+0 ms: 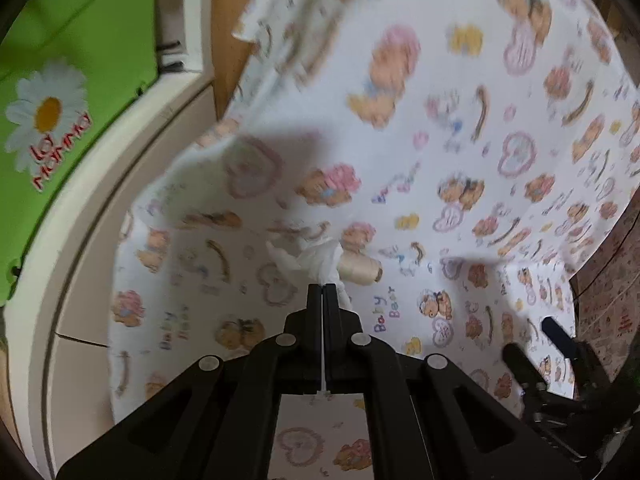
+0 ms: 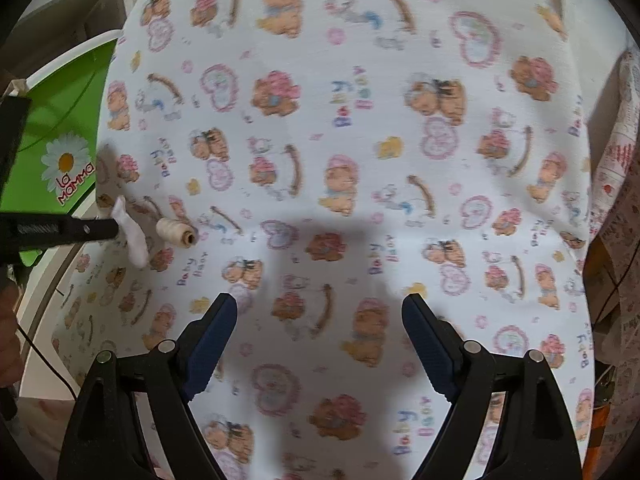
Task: Collect trash
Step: 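Close the left tool on the white tissue scrap beside the spool, then grasp the beige thread spool with the right tool while the left tool holds the tissue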
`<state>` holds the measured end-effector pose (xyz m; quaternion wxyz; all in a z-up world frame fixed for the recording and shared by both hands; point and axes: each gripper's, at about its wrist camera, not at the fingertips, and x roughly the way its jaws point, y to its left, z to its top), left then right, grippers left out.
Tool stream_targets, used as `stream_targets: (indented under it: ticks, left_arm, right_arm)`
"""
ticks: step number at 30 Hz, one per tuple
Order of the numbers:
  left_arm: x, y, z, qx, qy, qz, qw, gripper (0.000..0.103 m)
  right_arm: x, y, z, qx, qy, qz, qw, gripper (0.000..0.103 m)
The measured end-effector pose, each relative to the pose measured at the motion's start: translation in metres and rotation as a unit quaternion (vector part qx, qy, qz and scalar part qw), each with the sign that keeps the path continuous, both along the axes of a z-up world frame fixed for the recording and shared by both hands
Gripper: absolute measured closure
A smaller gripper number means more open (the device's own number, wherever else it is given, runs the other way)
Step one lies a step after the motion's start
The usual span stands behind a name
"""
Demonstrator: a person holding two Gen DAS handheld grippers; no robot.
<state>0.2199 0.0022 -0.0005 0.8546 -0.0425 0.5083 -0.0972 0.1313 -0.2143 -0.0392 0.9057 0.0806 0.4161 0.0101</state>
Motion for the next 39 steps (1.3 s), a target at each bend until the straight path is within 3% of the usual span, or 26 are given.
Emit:
stream_targets:
  ticks: [7, 16, 20, 23, 28, 30, 33, 39]
  left_arm:
    - [-0.010, 0.017, 0.026, 0.008, -0.043, 0.022, 0.9988, 0.103]
    - [-0.002, 0.044, 0.037, 0.018, -0.059, 0.063, 0.9961, 0.103]
    - [0.002, 0.056, 0.040, 0.007, -0.061, 0.078, 0.9951, 0.103]
    - [0.006, 0.062, 0.037, -0.003, -0.054, 0.088, 0.9946, 0.103]
    - [0.009, 0.056, 0.032, 0.007, -0.054, 0.086, 0.9948, 0.103]
    - [0.009, 0.055, 0.031, 0.007, -0.053, 0.088, 0.9947, 0.103]
    - [0.009, 0.054, 0.027, 0.006, -0.047, 0.090, 0.9948, 0.103]
    - [0.006, 0.052, 0.026, 0.016, -0.047, 0.085, 0.9952, 0.103]
  right_arm:
    - [0.016, 0.037, 0.008, 0.005, -0.027, 0.034, 0.999, 0.017]
    - [0.055, 0.098, 0.007, 0.004, -0.047, 0.112, 0.993, 0.019]
    - [0.080, 0.124, 0.001, -0.020, -0.038, 0.156, 0.987, 0.031]
    - [0.092, 0.129, -0.010, -0.026, -0.023, 0.158, 0.987, 0.034]
    - [0.101, 0.137, -0.029, -0.061, 0.008, 0.160, 0.985, 0.051]
    - [0.103, 0.135, -0.029, -0.046, 0.008, 0.156, 0.987, 0.063]
    - [0.104, 0.129, -0.028, -0.013, 0.006, 0.149, 0.989, 0.071]
    - [0.089, 0.118, -0.016, 0.007, -0.008, 0.146, 0.989, 0.075]
